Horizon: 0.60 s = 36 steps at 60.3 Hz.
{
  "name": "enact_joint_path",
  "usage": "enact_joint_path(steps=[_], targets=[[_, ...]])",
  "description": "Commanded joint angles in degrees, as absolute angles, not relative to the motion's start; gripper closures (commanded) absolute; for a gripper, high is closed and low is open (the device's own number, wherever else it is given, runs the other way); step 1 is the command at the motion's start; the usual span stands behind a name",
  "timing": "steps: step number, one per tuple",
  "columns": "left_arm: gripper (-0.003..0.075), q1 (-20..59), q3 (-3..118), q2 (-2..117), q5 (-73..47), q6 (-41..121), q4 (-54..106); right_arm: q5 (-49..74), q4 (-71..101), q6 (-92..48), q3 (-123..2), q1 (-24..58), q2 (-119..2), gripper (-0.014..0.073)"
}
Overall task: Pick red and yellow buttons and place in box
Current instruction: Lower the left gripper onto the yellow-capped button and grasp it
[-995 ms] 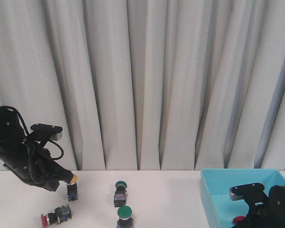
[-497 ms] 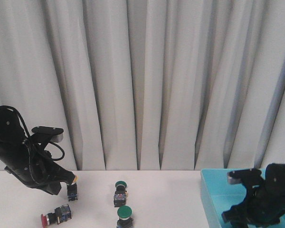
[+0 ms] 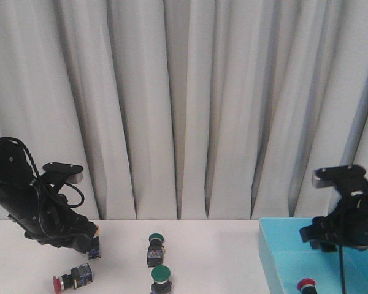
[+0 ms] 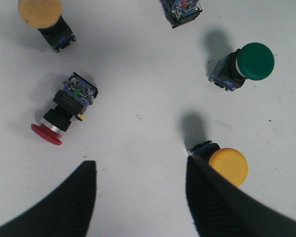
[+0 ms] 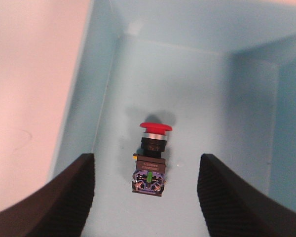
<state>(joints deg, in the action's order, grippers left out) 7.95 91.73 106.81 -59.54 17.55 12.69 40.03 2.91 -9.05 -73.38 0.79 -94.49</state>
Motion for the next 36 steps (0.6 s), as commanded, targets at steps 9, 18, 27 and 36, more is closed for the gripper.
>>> enact_joint_path(steps=[9,18,27,36], targets=[[0.0146,10.0,93.5,107.1,-59.5,12.1,15.4,40.1,6.6,-11.3,-75.1,0.6,-83.9,0.0138],[0.0147,13.2,93.5,109.3,-59.5,12.1,15.5,41.3,11.8,-15.2,-75.1,0.6,-79.6,0.0138],[0.0147,16.3,93.5,111.1,-59.3,12.1,14.4,42.4,16.5,-19.2,-75.1,0.6,-75.7,0.0138],[0.0147,18.6,93.5,113.2,-59.6,11.3,12.0,43.3,18.2,-20.8,-75.1,0.6,-72.6,0.0138]])
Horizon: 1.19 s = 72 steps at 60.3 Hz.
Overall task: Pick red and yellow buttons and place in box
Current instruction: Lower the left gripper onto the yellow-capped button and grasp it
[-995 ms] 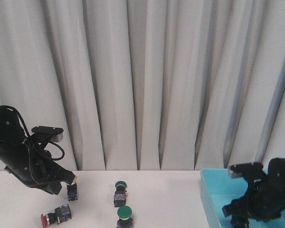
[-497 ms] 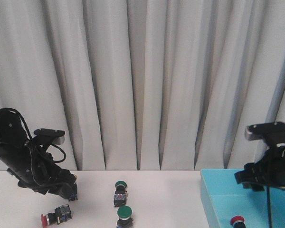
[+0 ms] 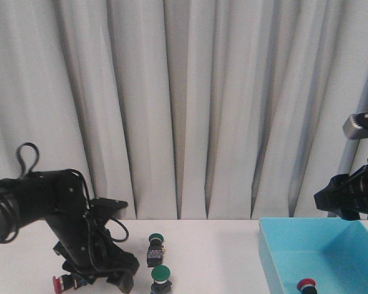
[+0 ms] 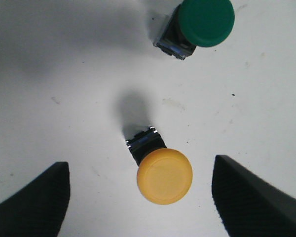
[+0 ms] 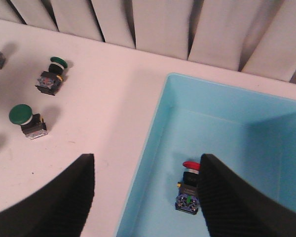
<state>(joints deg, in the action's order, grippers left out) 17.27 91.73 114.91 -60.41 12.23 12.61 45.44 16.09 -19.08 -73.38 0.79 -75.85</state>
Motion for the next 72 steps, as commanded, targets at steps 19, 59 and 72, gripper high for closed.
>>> enact_joint_path(steps=[19,59,72], targets=[[0.0177,20.2,93.6,116.3,-60.6,8.4,10.2,43.7,18.4,-20.9,-75.1,0.6,-69.4,0.0138],[0.0335,20.2,93.7,119.5,-61.7,6.7,10.2,43.7,19.7,-20.9,-75.1,0.6,-69.3,0.0138],[0.0671,20.2,93.7,121.4,-63.6,7.0,11.7,43.7,19.9,-21.8,-75.1,0.7,-69.3,0.0138]])
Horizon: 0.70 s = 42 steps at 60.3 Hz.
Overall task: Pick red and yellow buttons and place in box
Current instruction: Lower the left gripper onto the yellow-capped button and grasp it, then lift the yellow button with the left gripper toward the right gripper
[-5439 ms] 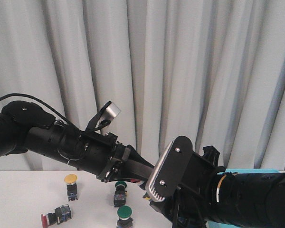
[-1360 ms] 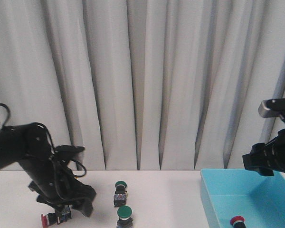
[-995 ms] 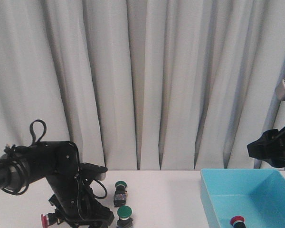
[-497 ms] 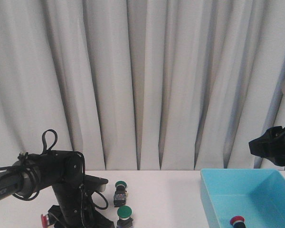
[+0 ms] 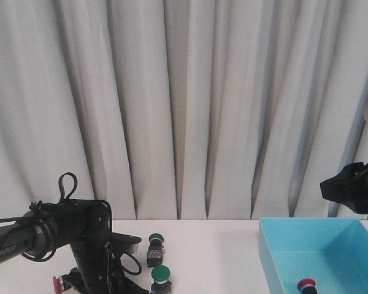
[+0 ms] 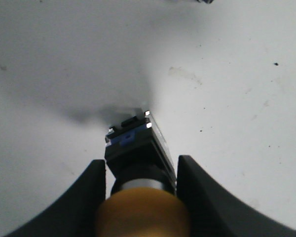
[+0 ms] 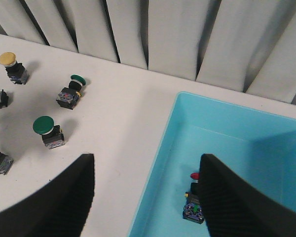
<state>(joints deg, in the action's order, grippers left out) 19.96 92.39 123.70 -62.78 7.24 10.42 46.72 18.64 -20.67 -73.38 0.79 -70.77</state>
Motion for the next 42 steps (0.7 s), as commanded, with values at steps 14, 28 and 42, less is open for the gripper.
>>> enact_joint_path(steps=[14,28,42], targets=[[0.0727,20.2,95.9,119.9,-66.6,12.5,12.0,43.7,23.2,-30.2,-75.1,3.3,-69.3,0.0138],[0.0727,20.2,105.0,113.3,-70.2,18.1,25.7,45.1,22.6,-49.5,-74.9,14.4,-69.6,0.0138],[0.0727,20.2,109.1,103.7,-71.7,41.4,47.8,43.9,22.4,-54.3,-73.4,19.8,-70.0,0.0138]])
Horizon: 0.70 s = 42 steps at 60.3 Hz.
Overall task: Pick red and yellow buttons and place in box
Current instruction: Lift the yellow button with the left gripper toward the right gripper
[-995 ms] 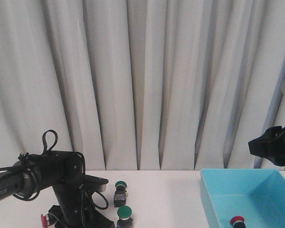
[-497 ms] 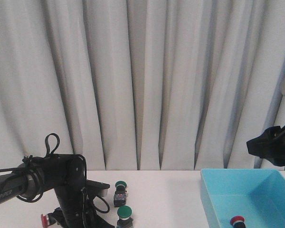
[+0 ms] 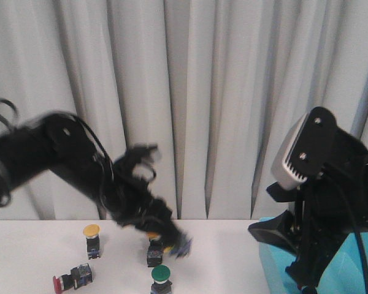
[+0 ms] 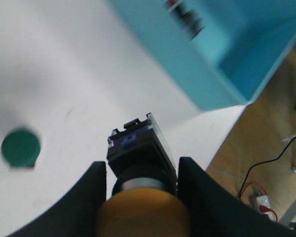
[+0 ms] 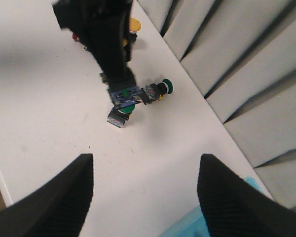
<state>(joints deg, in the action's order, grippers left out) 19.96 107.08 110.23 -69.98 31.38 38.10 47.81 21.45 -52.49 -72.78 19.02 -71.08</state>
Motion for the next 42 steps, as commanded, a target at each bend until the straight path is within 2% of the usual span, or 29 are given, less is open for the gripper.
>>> enact_joint_path(steps=[1,13,42], targets=[[0.0727,20.2,109.1,103.0,-71.7,42.3,48.8,43.6,22.4,-54.4,-73.3,19.9,-70.0,0.0138],[0.0727,20.2,109.1,100.0,-71.7,42.9,53.7,41.2,25.5,-57.1,-72.7,20.0,-70.0,0.0138],[0.0727,22.8,109.1,100.2,-71.7,32.1,57.6,40.6,36.1,-72.0,-72.7,20.0,-72.6,0.0138]])
